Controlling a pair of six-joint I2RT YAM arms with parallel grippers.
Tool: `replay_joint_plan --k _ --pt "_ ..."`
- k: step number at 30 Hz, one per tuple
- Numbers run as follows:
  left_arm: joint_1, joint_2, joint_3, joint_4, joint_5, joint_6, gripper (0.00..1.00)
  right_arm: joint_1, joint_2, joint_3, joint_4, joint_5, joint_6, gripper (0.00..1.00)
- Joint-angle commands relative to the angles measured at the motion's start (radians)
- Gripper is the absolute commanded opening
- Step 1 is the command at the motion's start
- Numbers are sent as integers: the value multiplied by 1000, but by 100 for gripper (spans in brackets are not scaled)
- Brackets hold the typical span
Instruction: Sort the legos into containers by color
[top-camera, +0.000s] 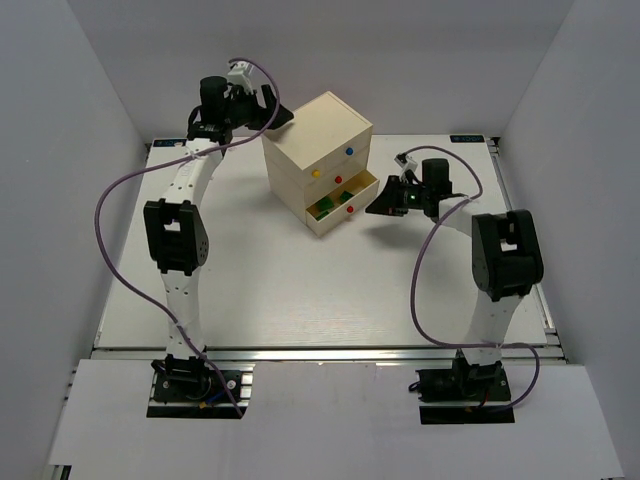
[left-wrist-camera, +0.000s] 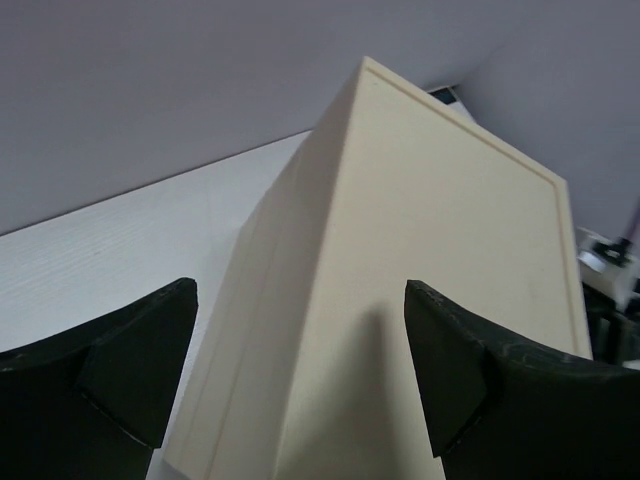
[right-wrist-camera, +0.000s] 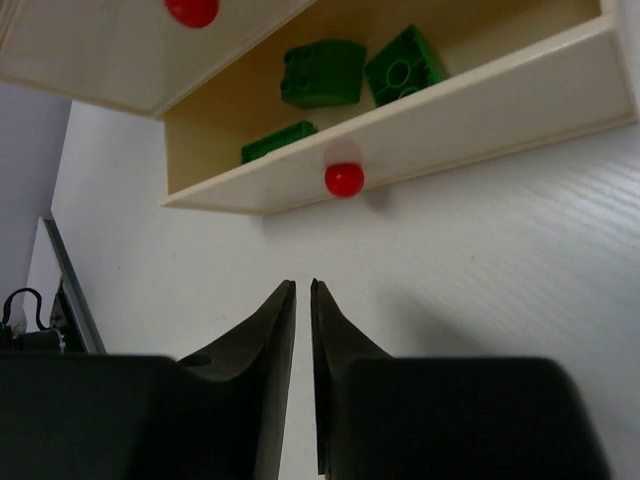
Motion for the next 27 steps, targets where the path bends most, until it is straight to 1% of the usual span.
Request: replay_joint_plan --k 1,3,6,8,11,15,16,17,18,21,27 --pt "5 -18 -9 135 212 -85 93 2 86 62 115 -62 83 18" --pt "5 -9 -32 193 281 -128 92 1 133 83 140 -59 104 21" --pt "14 9 -34 212 340 -157 91 8 171 92 178 -12 102 24" --pt "14 20 -20 205 354 -159 89 16 185 112 186 28 86 26" --pt "14 39 -17 200 377 -165 89 28 208 135 222 83 83 26" --pt "14 60 -15 168 386 -150 88 50 253 169 272 137 123 27" --pt "14 68 -12 133 380 -127 88 57 276 196 258 178 150 28" --pt "14 72 -3 132 381 -127 88 64 276 219 243 178 157 28" --pt "5 78 2 99 380 -101 88 68 302 241 230 197 166 27" --pt "5 91 2 57 381 -64 87 79 333 278 226 198 195 27" --pt "-4 129 11 37 426 -48 87 93 356 273 302 191 238 26"
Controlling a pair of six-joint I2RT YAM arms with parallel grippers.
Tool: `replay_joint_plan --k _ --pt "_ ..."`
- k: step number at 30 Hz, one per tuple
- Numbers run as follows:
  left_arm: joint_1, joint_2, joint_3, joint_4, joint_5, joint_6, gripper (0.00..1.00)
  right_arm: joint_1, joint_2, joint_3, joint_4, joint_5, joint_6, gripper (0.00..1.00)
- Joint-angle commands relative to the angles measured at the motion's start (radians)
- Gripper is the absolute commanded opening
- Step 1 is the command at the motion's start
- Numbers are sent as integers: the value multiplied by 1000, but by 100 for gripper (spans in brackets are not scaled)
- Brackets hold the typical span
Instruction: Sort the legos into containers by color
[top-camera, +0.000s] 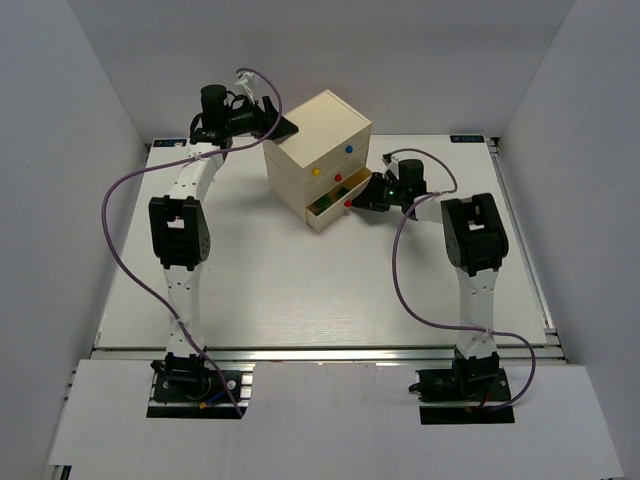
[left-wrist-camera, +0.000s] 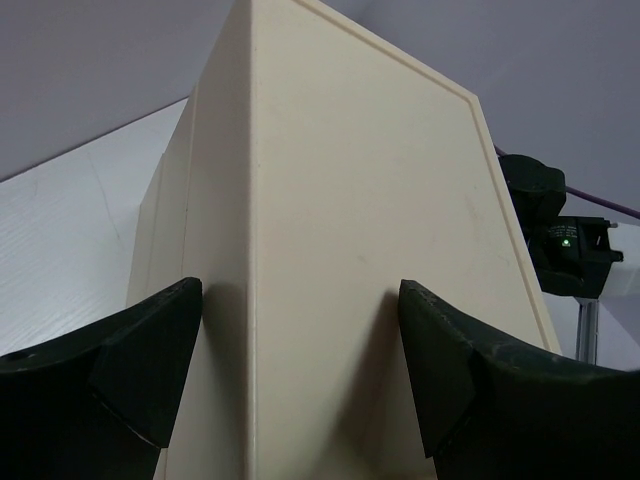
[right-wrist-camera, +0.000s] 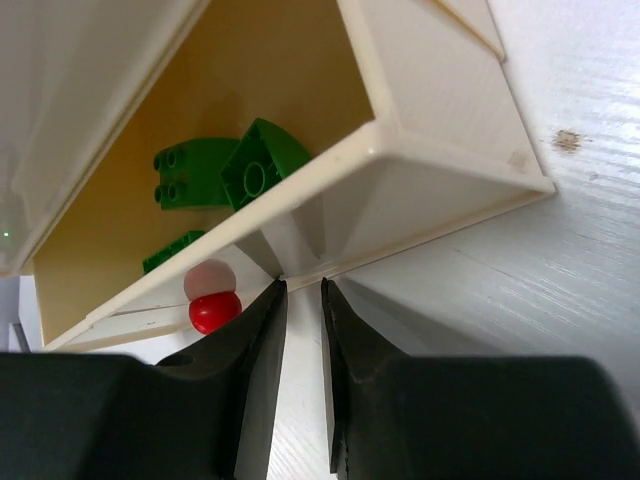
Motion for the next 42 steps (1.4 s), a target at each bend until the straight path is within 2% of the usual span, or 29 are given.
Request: replay_joint_plan --k 1,9,18,20,23,25,27,30,31,33,34,36,37,39,40,42 --pt "-25 42 20 -74 76 32 87 26 14 46 121 22 46 26" --pt "-34 85 32 -128 130 72 86 57 74 126 150 12 44 28" --pt "-34 72 -14 -162 122 109 86 66 139 255 133 7 66 29" --pt "-34 63 -23 -160 96 104 87 59 123 241 128 3 70 29" --pt "-34 24 -59 -119 41 80 90 45 49 125 157 7 61 29" --pt "-25 -8 -128 -64 9 46 96 36 -7 8 173 13 17 30" --pt "-15 -63 -179 50 -34 -20 98 20 -93 -94 171 13 -47 33" --pt "-15 -120 -222 131 -146 -52 98 0 -208 -177 130 3 -112 52" --pt "-15 -138 -233 148 -183 -60 98 -3 -234 -223 103 -5 -159 64" --pt "-15 -202 -293 238 -279 -101 98 -12 -321 -265 66 -17 -198 77" --pt "-15 -235 -325 310 -322 -113 98 -26 -347 -306 37 -27 -233 87" --pt "-15 -299 -447 392 -407 -140 98 -30 -432 -340 4 -43 -258 89" --pt "-15 -377 -492 459 -510 -152 98 -38 -484 -369 -25 -57 -273 89" --pt "-15 -443 -616 525 -609 -152 98 -44 -525 -398 -48 -77 -284 89" --pt "-15 -512 -656 577 -704 -152 98 -49 -565 -411 -71 -88 -289 89" --pt "-15 -565 -736 594 -786 -152 98 -53 -601 -443 -88 -103 -304 89"
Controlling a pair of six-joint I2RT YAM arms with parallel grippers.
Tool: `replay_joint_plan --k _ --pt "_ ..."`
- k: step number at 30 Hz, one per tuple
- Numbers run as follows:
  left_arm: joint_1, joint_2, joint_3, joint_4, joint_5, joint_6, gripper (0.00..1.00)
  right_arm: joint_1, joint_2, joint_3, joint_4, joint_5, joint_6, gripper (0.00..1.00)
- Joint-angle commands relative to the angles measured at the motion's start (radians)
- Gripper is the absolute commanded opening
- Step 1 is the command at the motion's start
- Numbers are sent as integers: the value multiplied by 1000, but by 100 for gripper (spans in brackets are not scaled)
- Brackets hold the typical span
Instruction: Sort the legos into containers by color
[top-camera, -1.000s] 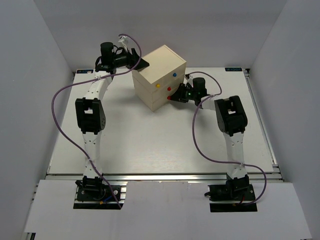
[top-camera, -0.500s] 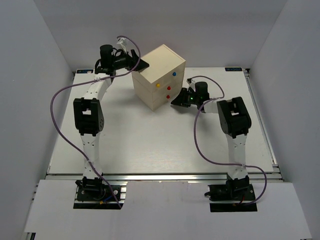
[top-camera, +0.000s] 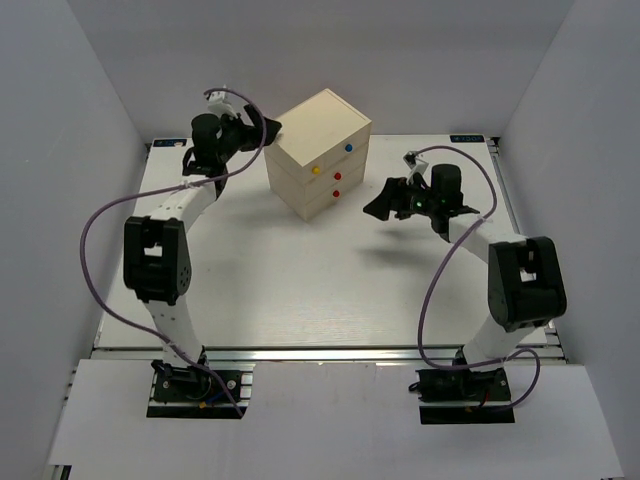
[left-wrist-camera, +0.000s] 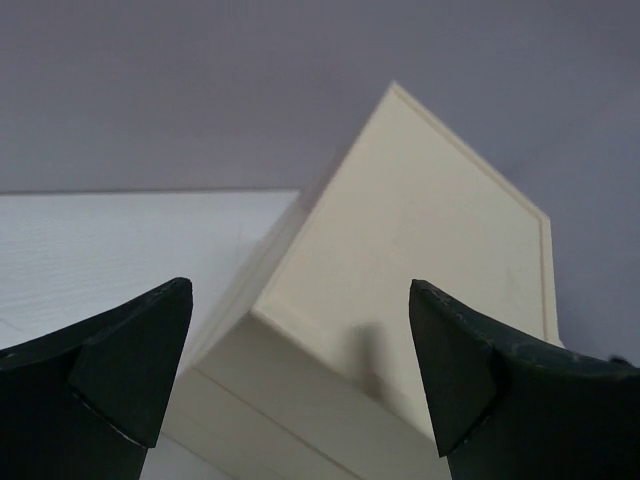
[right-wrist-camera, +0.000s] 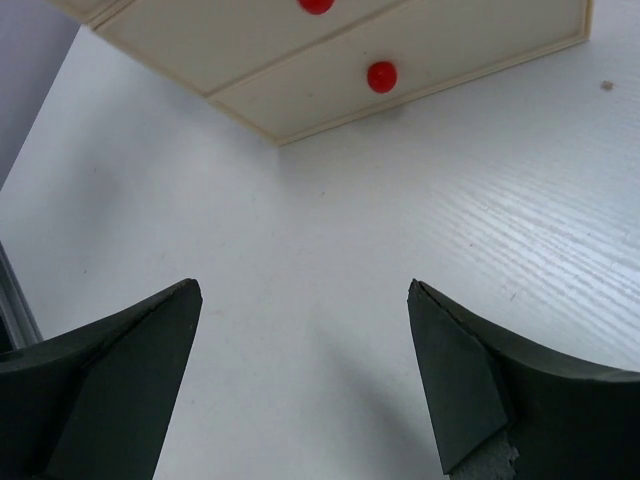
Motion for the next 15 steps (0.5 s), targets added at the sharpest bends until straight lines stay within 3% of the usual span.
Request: replay_joint_plan --k 1,5,10,14,15 --pt "5 -197 -86 171 -295 -5 98 -6 -88 -49 -76 -52 -66 89" --pt "14 -310 -178 168 -415 32 98 -8 -152 -72 -137 -58 -106 89" --pt "14 -496 -310 64 -423 72 97 -6 -241 -75 -246 41 -231 89" --pt "14 -688 -488 -54 -204 113 92 -6 -373 -100 -272 206 -239 89" --pt "14 -767 -528 -56 -64 119 91 -8 -395 -103 -287 227 -232 89"
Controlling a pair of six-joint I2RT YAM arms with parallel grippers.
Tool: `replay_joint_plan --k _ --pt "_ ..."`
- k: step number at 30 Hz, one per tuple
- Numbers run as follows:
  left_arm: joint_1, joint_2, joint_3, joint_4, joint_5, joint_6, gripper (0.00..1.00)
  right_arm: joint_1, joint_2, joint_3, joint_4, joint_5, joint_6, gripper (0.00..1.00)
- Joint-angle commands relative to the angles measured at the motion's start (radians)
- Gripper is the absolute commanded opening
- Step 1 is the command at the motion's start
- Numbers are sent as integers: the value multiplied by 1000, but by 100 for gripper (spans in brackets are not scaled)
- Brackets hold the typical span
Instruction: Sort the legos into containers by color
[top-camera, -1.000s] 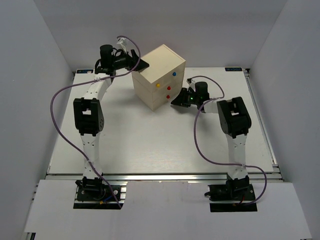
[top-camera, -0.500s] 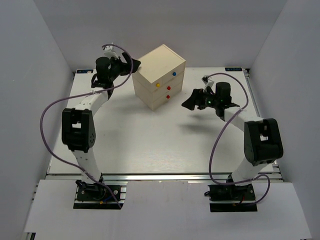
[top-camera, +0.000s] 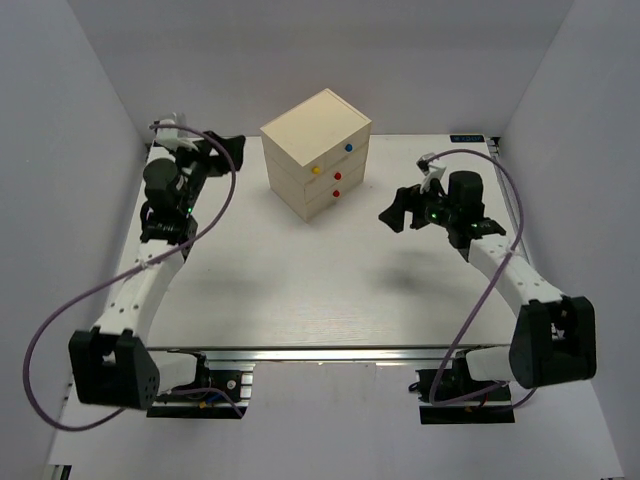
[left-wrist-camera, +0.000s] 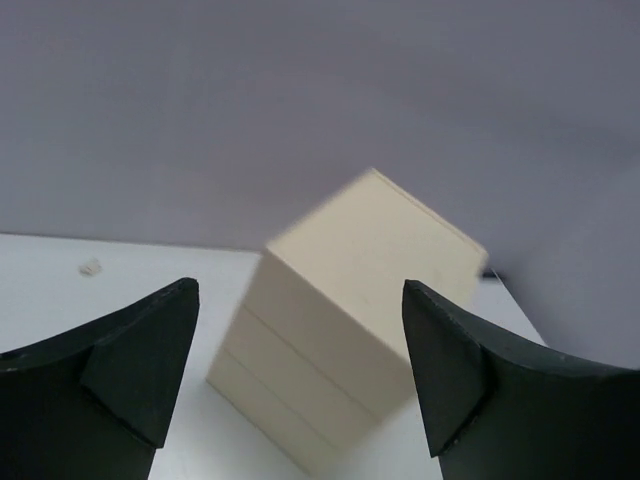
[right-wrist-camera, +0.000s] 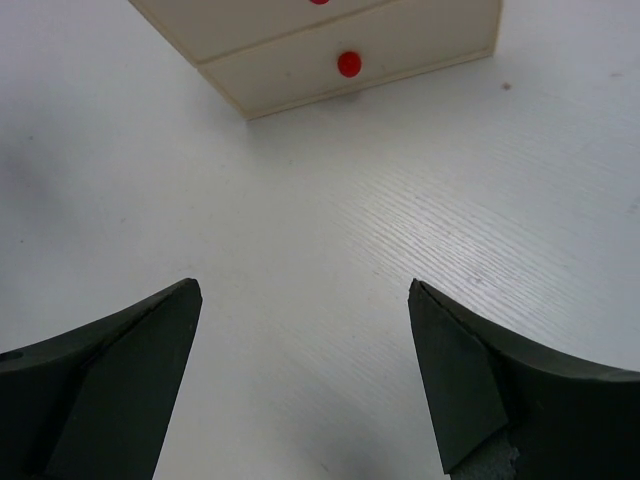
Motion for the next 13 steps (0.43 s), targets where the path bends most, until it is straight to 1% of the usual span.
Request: replay_joint_plan --k 1,2,3,5,7,8,9,10,11,12,13 --pt "-2 -172 -131 -111 310 52 92 -14 -140 -30 -39 146 -32 89" --pt "-2 -205 -194 -123 389 66 98 -13 -162 -37 -39 176 -32 89" --pt "-11 -260 -222 -141 519 77 98 -13 -192 -47 -41 189 -40 89" --pt "-23 -304 -286 -226 621 126 98 -19 -272 -85 -36 212 -60 89" --pt "-23 -376 -334 -318 624 198 98 -25 -358 -116 -28 235 -60 89" --pt "-23 -403 -366 -324 614 206 98 -27 -384 -158 -4 242 -59 89" --pt "-33 -437 -439 -308 594 209 98 -34 -412 -182 16 242 -60 89" --pt "-33 -498 -472 -300 568 215 98 -36 -461 -203 31 238 -60 89" --pt "-33 -525 -503 -291 560 211 98 -47 -478 -241 47 241 -60 89" --pt "-33 -538 -506 -289 551 214 98 -50 -492 -249 57 239 -60 89" --pt "-33 -546 -497 -327 545 247 98 -59 -508 -249 51 236 -60 90"
